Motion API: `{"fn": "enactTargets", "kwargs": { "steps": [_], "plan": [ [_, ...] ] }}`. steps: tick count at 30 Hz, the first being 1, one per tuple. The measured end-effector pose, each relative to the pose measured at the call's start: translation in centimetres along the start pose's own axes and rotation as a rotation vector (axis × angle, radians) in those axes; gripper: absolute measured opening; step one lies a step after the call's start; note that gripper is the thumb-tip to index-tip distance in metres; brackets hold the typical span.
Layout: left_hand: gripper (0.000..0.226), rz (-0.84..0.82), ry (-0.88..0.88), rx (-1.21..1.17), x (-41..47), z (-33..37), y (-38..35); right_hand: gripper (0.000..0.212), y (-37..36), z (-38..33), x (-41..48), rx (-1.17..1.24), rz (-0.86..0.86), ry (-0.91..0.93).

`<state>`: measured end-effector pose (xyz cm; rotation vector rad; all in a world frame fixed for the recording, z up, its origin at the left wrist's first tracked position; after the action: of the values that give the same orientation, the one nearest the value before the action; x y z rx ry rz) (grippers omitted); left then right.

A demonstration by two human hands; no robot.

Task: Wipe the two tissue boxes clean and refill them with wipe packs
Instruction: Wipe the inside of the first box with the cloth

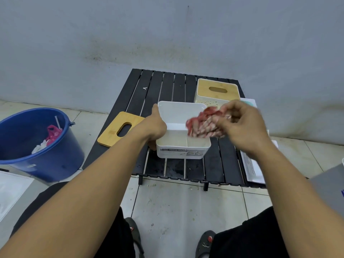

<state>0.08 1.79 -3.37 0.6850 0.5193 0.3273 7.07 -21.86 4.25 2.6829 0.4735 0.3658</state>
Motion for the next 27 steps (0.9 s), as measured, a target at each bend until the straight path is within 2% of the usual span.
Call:
{"fn": "enactTargets", "kwargs": {
  "steps": [3,5,8,11,13,16,19,21,27],
  "plan": [
    [0.071,-0.012,0.004,-0.049,0.0,0.0,-0.1,0.037,-3.5,1.7,-1.4,-0.483,-0.245,0.122],
    [0.069,-0.011,0.009,-0.072,-0.2,0.0,0.0,0.045,-4.8,2.0,-1.8,-0.676,-0.344,0.191],
    [0.064,0.0,0.014,-0.07,-0.4,0.0,0.1,0.036,-5.5,0.8,-2.7,-0.797,-0.37,0.303],
    [0.066,0.013,0.003,-0.032,-0.1,0.1,0.1,0.026,-8.2,-1.7,-6.0,-0.717,-0.292,0.497],
    [0.069,0.015,-0.008,0.019,0.1,0.1,0.2,0.016,-11.7,-2.1,-9.7,-0.706,-0.392,0.632],
    [0.062,0.002,-0.011,-0.023,0.1,-0.1,0.1,0.023,-16.7,0.8,-13.6,-0.869,-0.586,0.854],
    [0.064,-0.015,-0.008,-0.049,0.2,-0.2,0.0,0.023,-17.1,1.8,-12.5,-0.94,-0.607,0.818],
    [0.061,-0.027,-0.015,-0.049,0.1,-0.2,0.1,0.024,-15.8,1.6,-11.3,-0.973,-0.657,0.696],
    [0.067,-0.029,-0.006,-0.061,0.3,-0.2,0.2,0.022,-8.9,3.5,-7.0,-1.204,-0.655,0.412]
  ]
}}
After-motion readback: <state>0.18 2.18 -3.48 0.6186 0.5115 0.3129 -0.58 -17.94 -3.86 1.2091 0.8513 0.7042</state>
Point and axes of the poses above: each hand's wrist, its own x-axis towards the middle knuckle, its own y-axis out of the back of the hand, z = x × y, the point moved 5 cm from there along x, towards the middle knuckle, and after that the axes turned 2 degrees about z, right-handed, at the moved point
